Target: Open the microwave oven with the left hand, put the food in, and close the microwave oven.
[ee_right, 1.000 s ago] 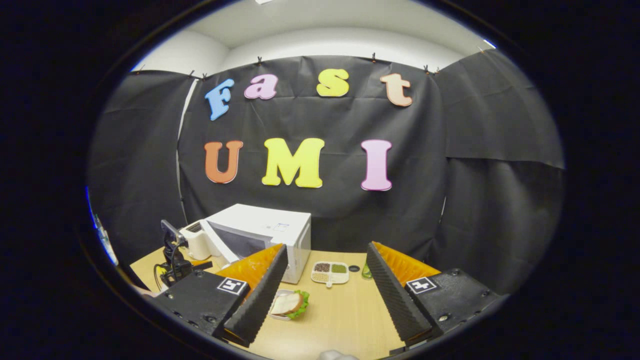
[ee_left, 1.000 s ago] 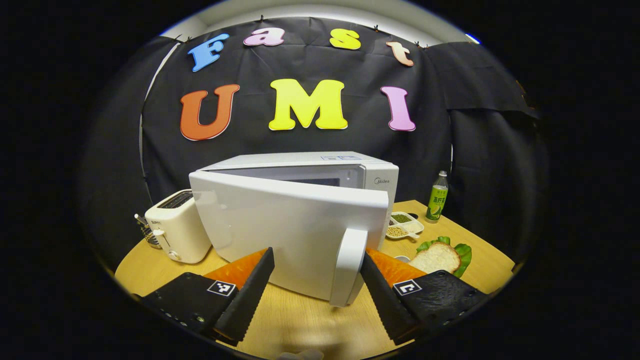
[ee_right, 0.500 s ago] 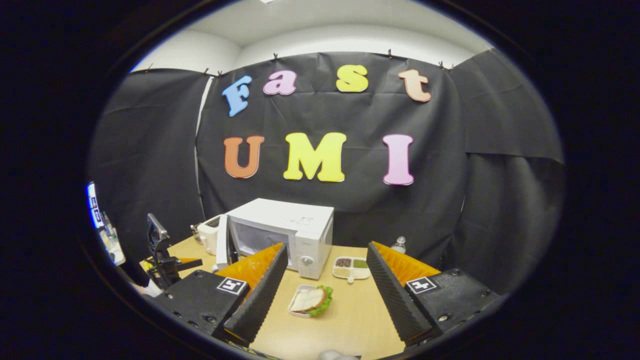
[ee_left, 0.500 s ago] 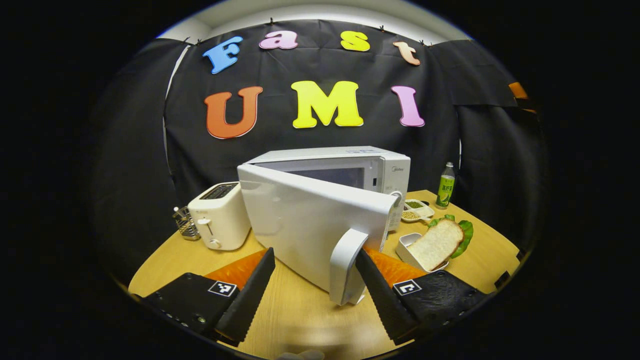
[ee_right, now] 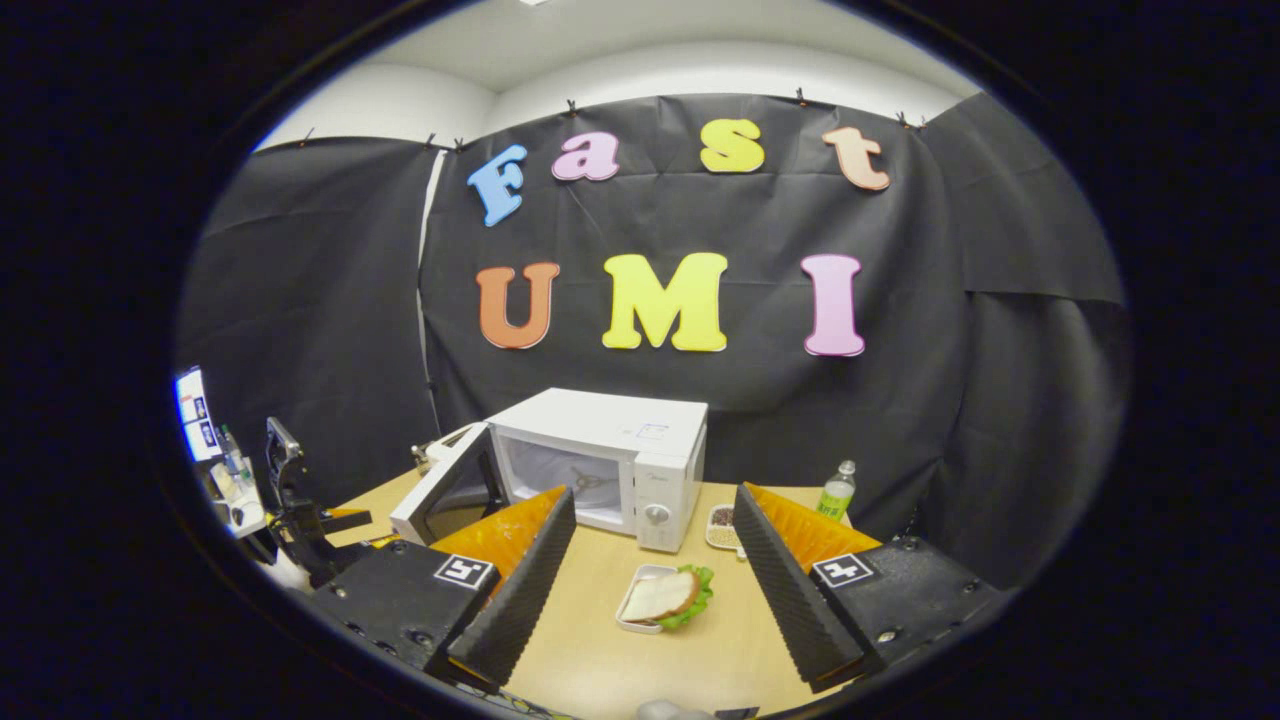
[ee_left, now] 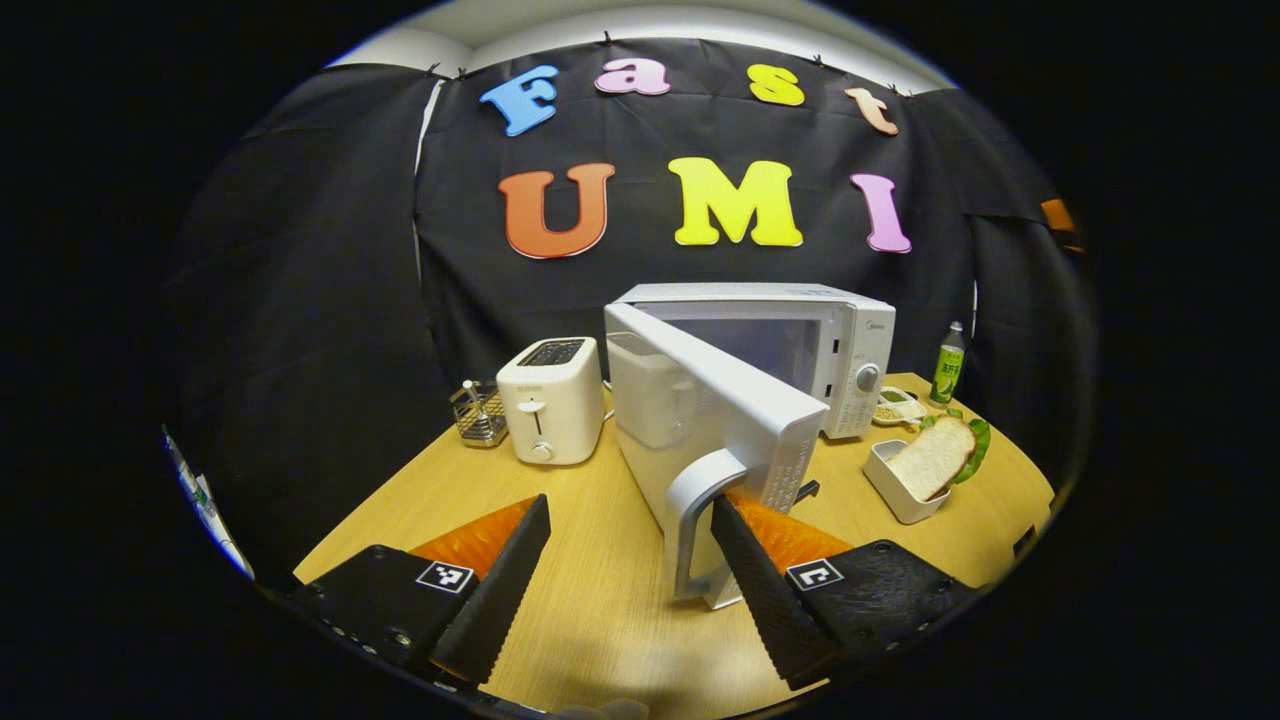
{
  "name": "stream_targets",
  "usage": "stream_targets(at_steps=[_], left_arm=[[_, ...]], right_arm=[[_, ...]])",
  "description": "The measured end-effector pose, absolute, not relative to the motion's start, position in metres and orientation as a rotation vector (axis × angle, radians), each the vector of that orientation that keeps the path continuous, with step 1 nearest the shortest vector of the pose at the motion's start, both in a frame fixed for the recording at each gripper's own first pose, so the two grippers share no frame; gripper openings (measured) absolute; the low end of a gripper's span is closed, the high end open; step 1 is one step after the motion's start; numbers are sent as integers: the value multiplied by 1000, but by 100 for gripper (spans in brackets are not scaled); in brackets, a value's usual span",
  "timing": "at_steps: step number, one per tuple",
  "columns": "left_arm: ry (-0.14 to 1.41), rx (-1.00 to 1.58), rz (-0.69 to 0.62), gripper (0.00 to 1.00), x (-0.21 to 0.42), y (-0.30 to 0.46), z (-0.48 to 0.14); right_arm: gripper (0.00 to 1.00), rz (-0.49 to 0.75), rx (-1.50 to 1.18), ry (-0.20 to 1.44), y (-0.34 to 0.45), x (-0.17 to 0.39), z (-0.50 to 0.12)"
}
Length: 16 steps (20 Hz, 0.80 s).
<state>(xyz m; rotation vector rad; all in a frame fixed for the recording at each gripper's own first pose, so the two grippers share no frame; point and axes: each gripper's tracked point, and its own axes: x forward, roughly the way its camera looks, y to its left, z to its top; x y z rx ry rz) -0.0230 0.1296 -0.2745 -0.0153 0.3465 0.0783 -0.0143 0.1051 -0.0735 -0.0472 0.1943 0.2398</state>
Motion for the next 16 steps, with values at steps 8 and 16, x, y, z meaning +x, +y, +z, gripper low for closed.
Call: stream_targets(at_steps=[8, 16], left_arm=[[351, 27, 229, 97, -46, 207, -270], [314, 20, 232, 95, -59, 205, -244]], right_arm=[[92, 246, -56, 224, 103, -7, -95], [100, 225, -26, 364, 70, 32, -171]])
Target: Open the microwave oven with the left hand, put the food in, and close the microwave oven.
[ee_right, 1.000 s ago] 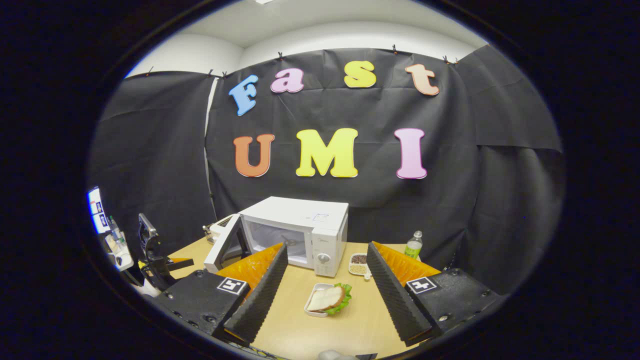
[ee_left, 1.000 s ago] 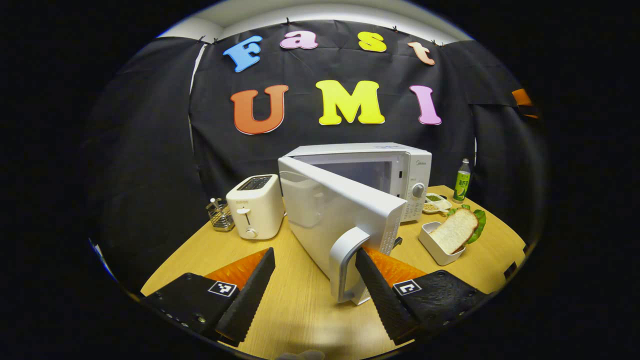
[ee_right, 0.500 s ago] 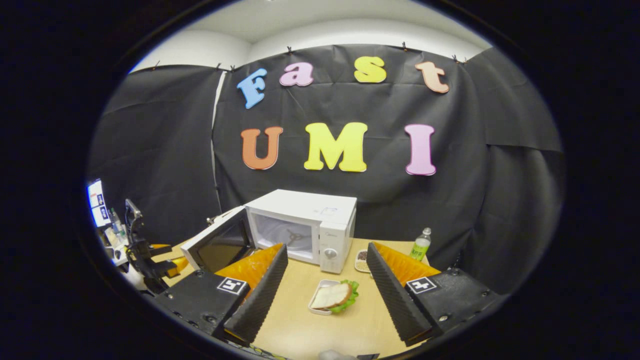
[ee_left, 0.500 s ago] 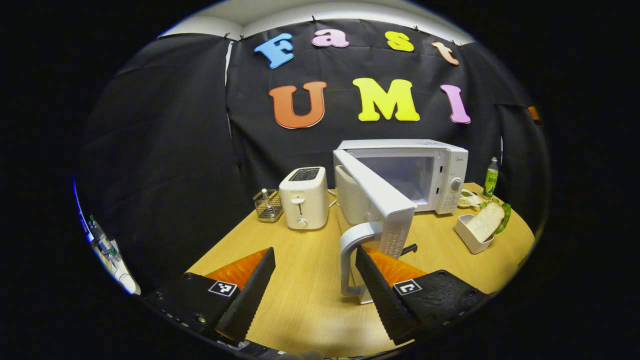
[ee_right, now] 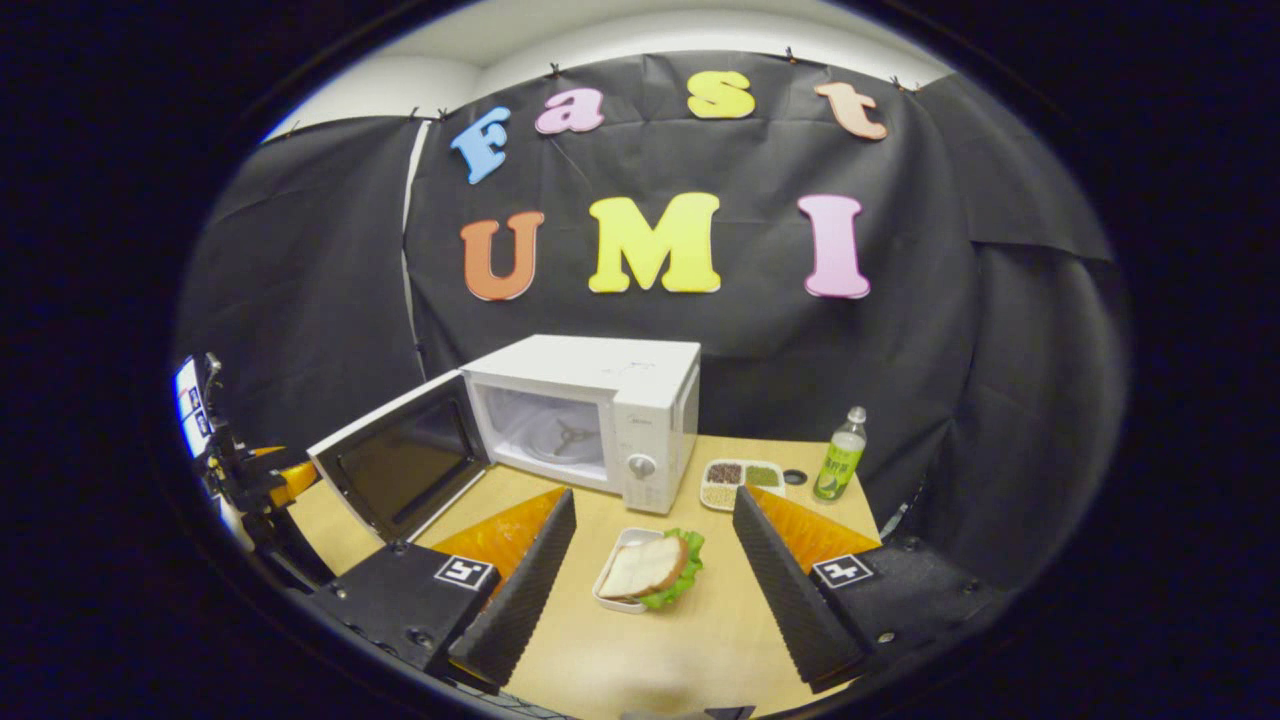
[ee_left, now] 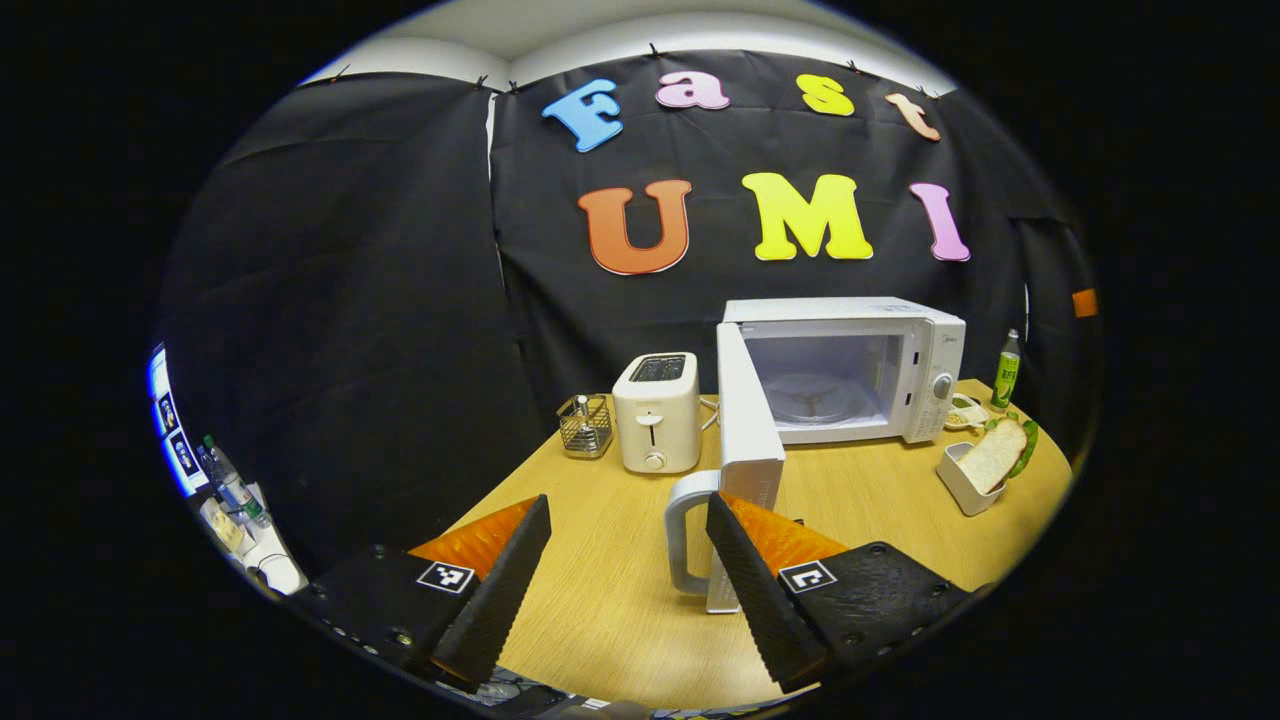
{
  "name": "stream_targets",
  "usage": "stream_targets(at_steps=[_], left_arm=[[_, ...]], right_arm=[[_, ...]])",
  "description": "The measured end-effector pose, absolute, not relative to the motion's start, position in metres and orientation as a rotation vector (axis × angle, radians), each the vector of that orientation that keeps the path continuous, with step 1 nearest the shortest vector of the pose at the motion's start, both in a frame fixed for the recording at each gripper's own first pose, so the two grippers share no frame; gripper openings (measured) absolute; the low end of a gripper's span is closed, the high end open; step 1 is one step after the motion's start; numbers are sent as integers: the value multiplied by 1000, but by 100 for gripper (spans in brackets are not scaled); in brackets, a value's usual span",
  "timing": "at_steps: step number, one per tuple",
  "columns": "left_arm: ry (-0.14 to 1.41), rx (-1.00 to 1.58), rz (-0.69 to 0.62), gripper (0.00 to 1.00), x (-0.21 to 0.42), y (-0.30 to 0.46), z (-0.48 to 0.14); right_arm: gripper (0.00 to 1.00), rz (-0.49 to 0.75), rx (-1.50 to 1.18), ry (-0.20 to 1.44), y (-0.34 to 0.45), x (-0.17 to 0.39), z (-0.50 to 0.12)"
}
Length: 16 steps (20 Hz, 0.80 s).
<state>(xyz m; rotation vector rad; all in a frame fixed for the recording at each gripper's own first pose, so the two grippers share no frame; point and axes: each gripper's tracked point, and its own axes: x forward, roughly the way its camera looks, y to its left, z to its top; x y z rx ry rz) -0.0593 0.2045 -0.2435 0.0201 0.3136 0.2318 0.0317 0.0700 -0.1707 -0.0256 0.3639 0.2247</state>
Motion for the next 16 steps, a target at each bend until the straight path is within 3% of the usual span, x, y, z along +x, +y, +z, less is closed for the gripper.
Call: stream_targets(at_steps=[4, 5, 6, 7, 8, 9, 10, 11, 12, 13, 16], left_arm=[[301, 13, 218, 98, -66, 180, -226], [297, 13, 216, 98, -67, 173, -222], [294, 13, 216, 97, -68, 166, -216], [292, 11, 213, 97, -69, 157, -210], [291, 6, 213, 98, -70, 149, -205], [289, 5, 212, 97, -71, 141, -199], [287, 7, 215, 97, -71, 132, -193], [288, 10, 221, 98, -72, 125, -186], [287, 10, 225, 97, -73, 118, -180], [286, 9, 233, 97, -72, 109, -174], [287, 25, 265, 97, -71, 90, -161]], right_arm=[[100, 231, 18, 498, 54, 61, -237], [92, 241, 21, 534, 52, 69, -252], [91, 254, 31, 569, 49, 78, -270], [99, 264, 49, 611, 48, 85, -285], [97, 272, 74, 647, 46, 94, -298], [85, 286, 105, 676, 48, 102, -308], [97, 302, 131, 712, 49, 110, -319], [95, 323, 153, 748, 51, 115, -330], [92, 342, 174, 776, 53, 121, -337], [81, 361, 195, 807, 53, 125, -345], [70, 416, 308, 901, 59, 137, -361]])
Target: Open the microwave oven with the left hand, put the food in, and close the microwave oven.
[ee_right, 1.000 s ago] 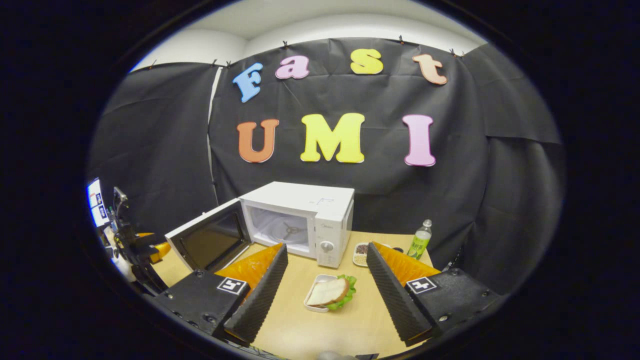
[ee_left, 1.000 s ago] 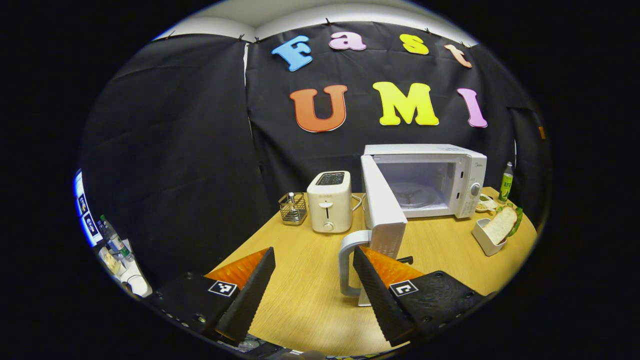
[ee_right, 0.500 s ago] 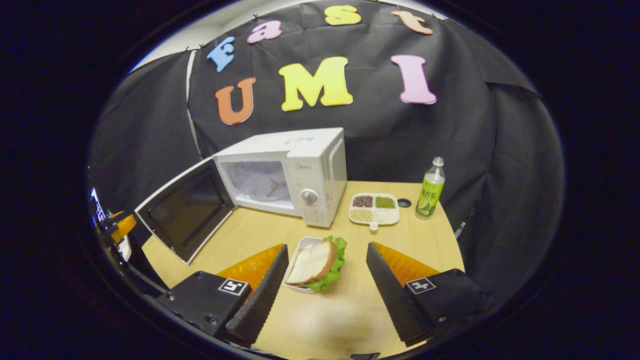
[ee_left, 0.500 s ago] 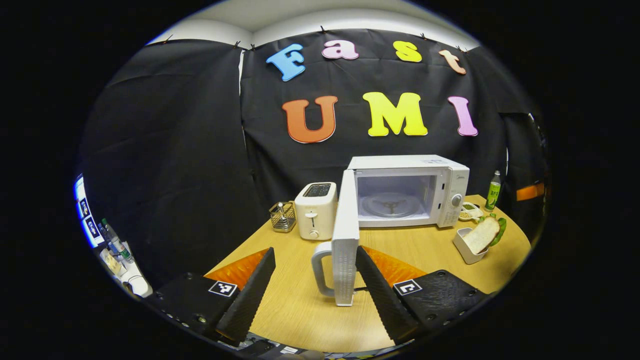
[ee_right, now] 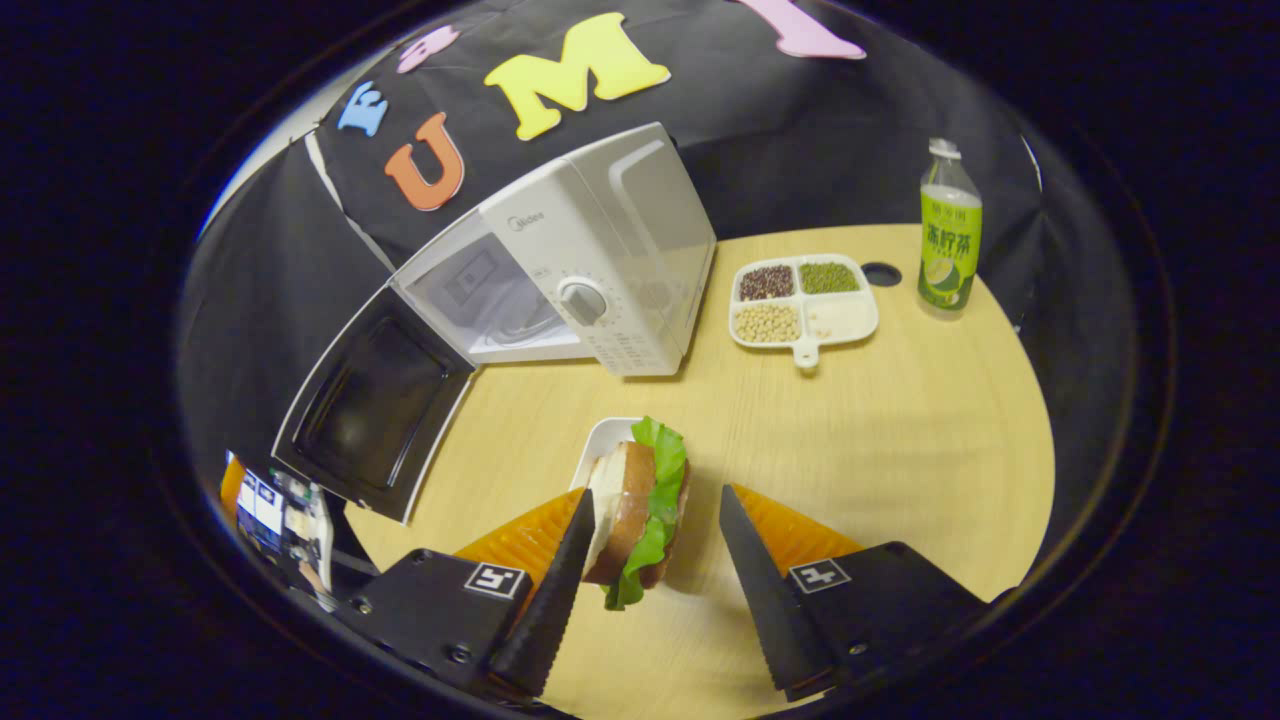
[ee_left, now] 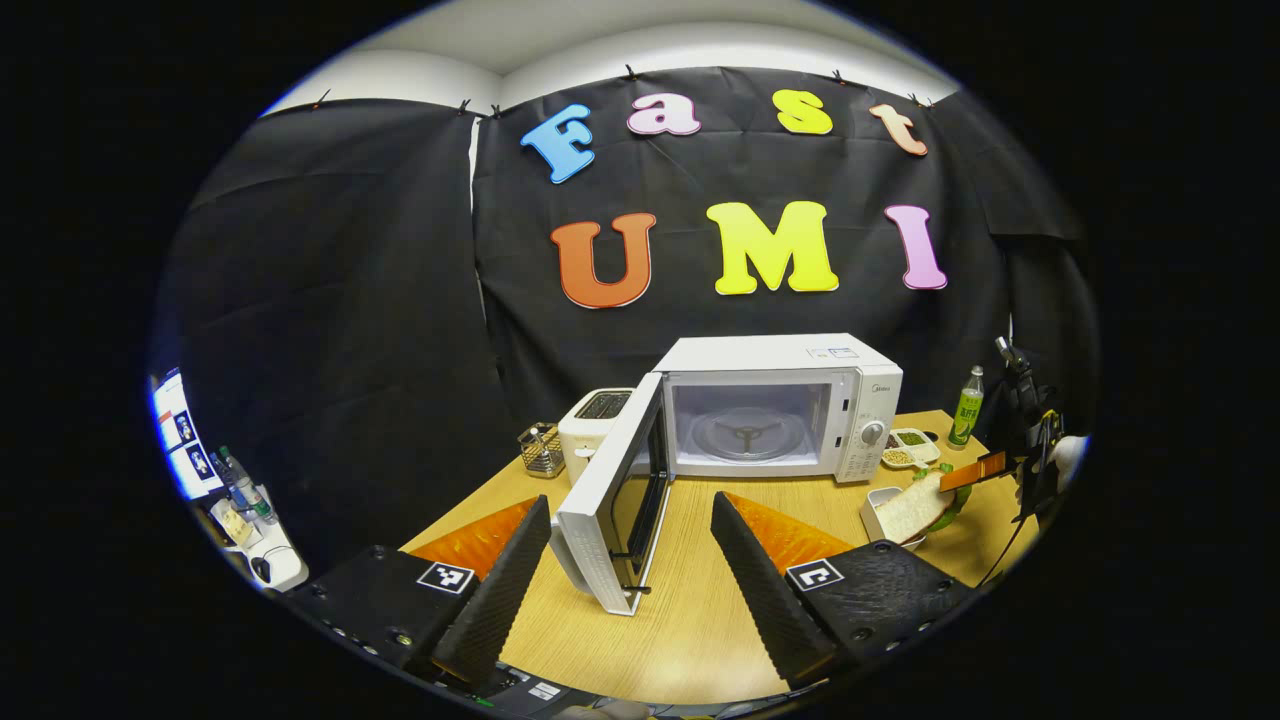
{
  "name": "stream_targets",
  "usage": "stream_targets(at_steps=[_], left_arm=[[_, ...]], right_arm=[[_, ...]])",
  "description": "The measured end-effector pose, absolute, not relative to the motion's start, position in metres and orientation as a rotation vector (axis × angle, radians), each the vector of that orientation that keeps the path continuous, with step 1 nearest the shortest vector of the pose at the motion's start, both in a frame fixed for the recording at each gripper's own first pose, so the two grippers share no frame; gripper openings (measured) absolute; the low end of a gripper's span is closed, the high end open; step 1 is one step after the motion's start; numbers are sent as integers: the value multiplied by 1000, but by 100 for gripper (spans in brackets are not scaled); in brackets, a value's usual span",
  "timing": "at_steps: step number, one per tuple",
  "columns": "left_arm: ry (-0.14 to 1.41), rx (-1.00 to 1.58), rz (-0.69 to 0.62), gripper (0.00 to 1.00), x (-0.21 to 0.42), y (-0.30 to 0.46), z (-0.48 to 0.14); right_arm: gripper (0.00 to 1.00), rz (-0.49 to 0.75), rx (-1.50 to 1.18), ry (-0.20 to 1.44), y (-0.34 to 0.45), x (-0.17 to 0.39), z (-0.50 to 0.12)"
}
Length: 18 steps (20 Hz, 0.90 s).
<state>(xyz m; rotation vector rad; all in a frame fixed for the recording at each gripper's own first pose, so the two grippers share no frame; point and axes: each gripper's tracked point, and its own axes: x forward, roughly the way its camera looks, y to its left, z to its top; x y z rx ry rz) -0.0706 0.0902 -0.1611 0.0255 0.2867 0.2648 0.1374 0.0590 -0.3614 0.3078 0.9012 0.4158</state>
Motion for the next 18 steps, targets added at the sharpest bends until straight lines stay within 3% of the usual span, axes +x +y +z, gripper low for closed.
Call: stream_targets(at_steps=[3, 7, 12, 13, 16, 17, 18], left_arm=[[290, 44, 293, 97, -70, 72, -152], [296, 48, 299, 97, -66, 54, -143], [273, 51, 278, 96, -61, 52, -134], [268, 51, 270, 97, -59, 56, -134], [252, 49, 231, 97, -54, 68, -133], [252, 46, 214, 97, -53, 73, -133], [254, 44, 202, 97, -53, 80, -133]], right_arm=[[61, 467, 431, 979, 67, 144, -365], [36, 486, 525, 1037, 73, 143, -365], [31, 484, 545, 1032, 79, 143, -355], [39, 485, 538, 1018, 81, 142, -347], [37, 490, 530, 938, 92, 143, -315], [29, 482, 550, 914, 99, 142, -303], [28, 478, 573, 885, 109, 144, -290]])
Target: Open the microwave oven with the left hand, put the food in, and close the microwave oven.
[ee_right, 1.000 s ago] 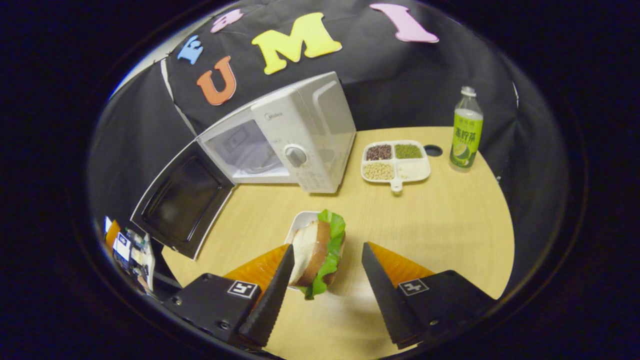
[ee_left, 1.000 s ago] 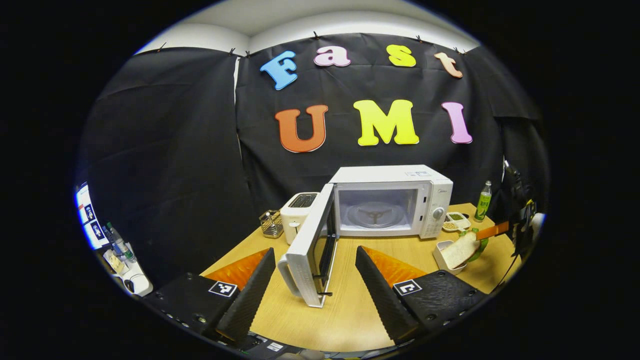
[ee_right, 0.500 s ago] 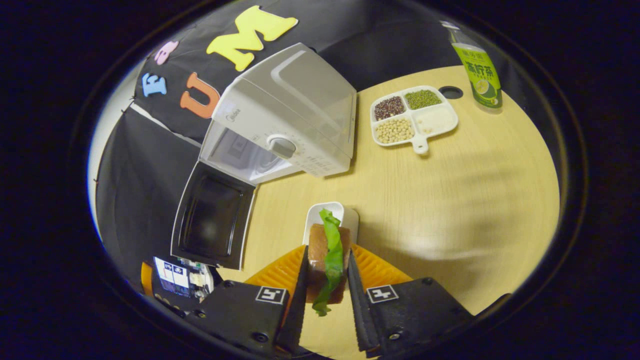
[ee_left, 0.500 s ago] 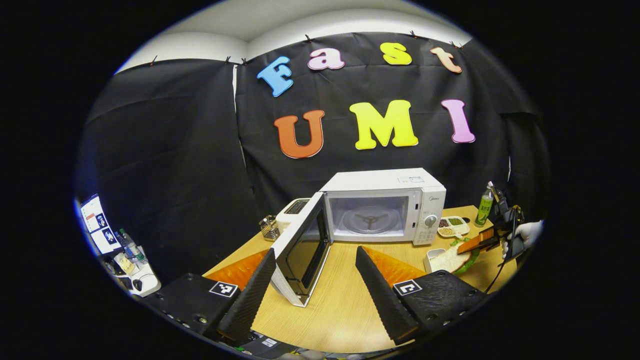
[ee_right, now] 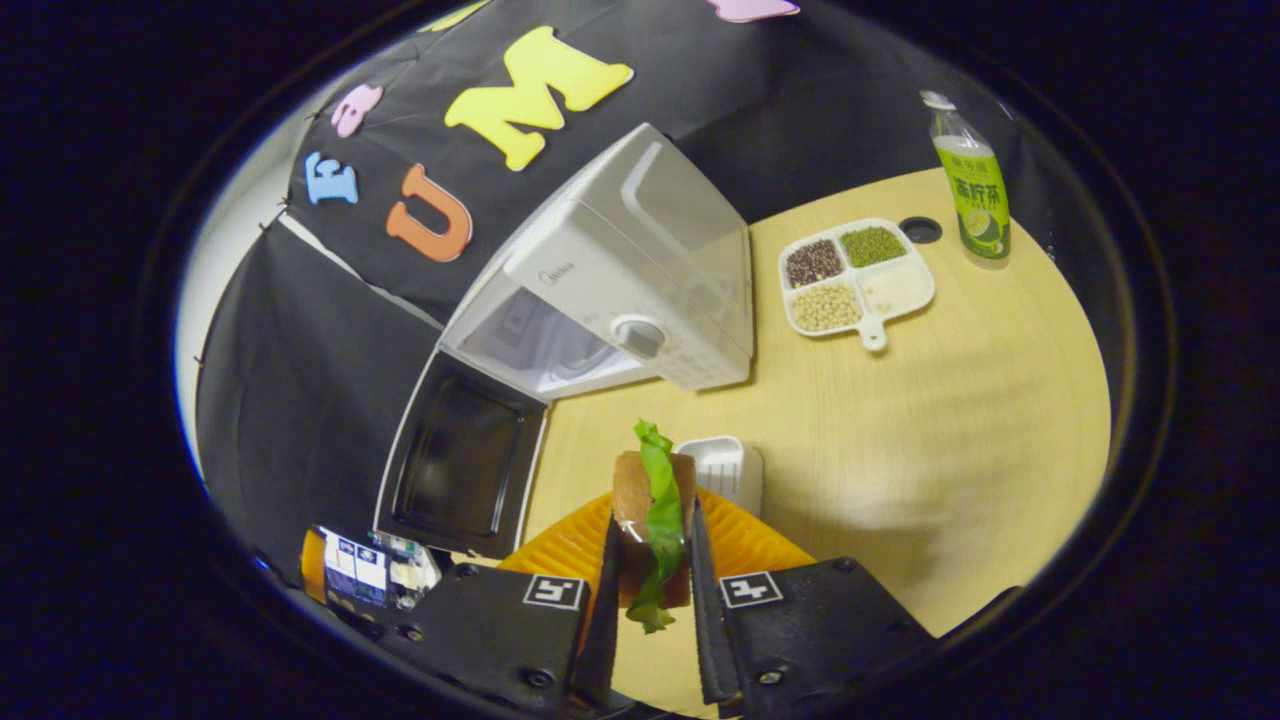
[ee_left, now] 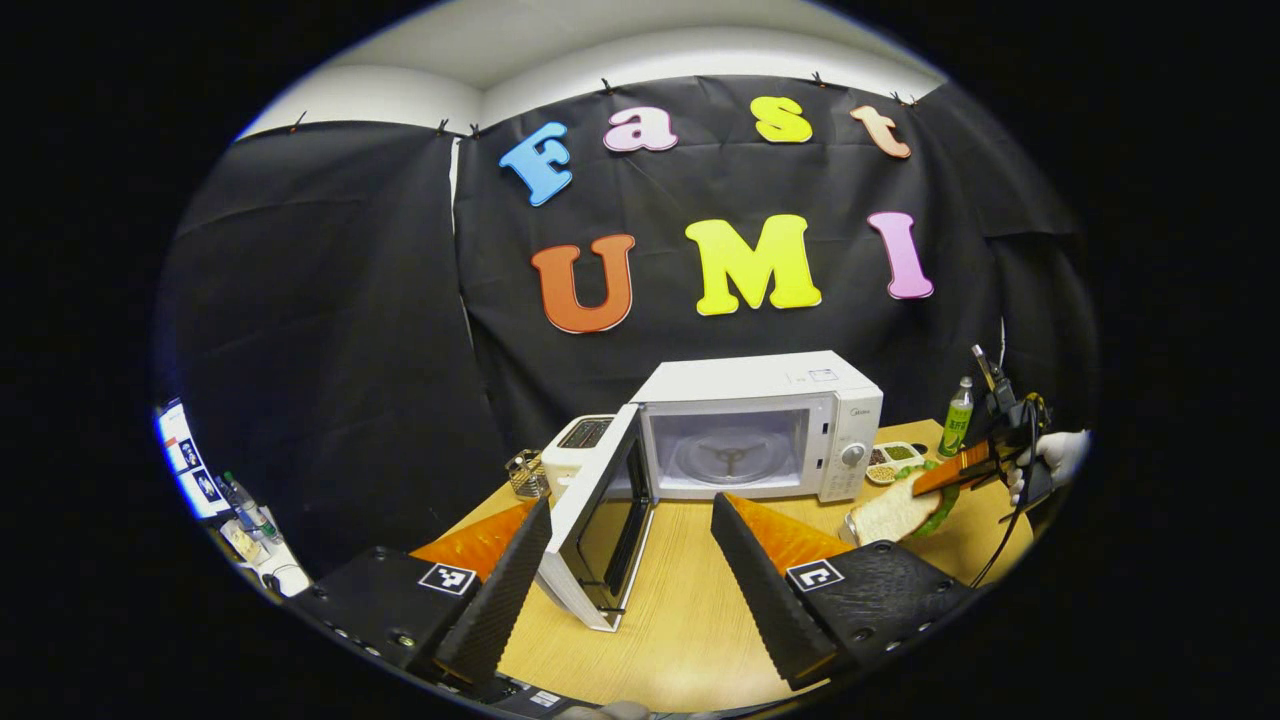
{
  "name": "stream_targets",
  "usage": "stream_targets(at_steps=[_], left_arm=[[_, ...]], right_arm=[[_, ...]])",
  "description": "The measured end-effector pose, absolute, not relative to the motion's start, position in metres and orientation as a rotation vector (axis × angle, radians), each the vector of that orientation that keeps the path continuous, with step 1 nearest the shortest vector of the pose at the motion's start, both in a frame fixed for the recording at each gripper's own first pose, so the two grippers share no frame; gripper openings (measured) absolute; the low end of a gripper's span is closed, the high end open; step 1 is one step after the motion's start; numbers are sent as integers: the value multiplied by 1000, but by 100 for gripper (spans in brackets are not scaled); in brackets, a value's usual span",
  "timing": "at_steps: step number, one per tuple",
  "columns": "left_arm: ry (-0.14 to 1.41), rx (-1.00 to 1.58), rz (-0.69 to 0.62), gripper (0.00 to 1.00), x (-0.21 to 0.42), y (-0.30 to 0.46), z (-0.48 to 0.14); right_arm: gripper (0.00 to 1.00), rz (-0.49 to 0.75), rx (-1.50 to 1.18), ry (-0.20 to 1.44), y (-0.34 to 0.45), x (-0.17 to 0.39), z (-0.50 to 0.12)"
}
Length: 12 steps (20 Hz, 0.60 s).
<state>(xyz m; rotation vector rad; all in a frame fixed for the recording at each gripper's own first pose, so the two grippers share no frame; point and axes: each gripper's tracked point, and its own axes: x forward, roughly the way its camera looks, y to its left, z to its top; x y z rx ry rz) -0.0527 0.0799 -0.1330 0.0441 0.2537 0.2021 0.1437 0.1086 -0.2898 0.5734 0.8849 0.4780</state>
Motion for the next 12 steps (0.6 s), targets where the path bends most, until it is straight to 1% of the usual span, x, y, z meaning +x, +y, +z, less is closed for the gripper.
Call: stream_targets(at_steps=[3, 4, 6, 8, 12], left_arm=[[245, 37, 167, 97, -50, 101, -129], [244, 32, 155, 97, -50, 107, -129], [248, 28, 129, 97, -49, 121, -128], [252, 24, 111, 96, -50, 136, -128], [257, 42, 92, 97, -43, 158, -127]], right_arm=[[27, 473, 620, 777, 143, 152, -251], [33, 460, 639, 735, 156, 157, -240], [33, 443, 697, 656, 186, 171, -226], [33, 420, 743, 576, 214, 190, -219], [33, 312, 899, 452, 262, 226, -225]])
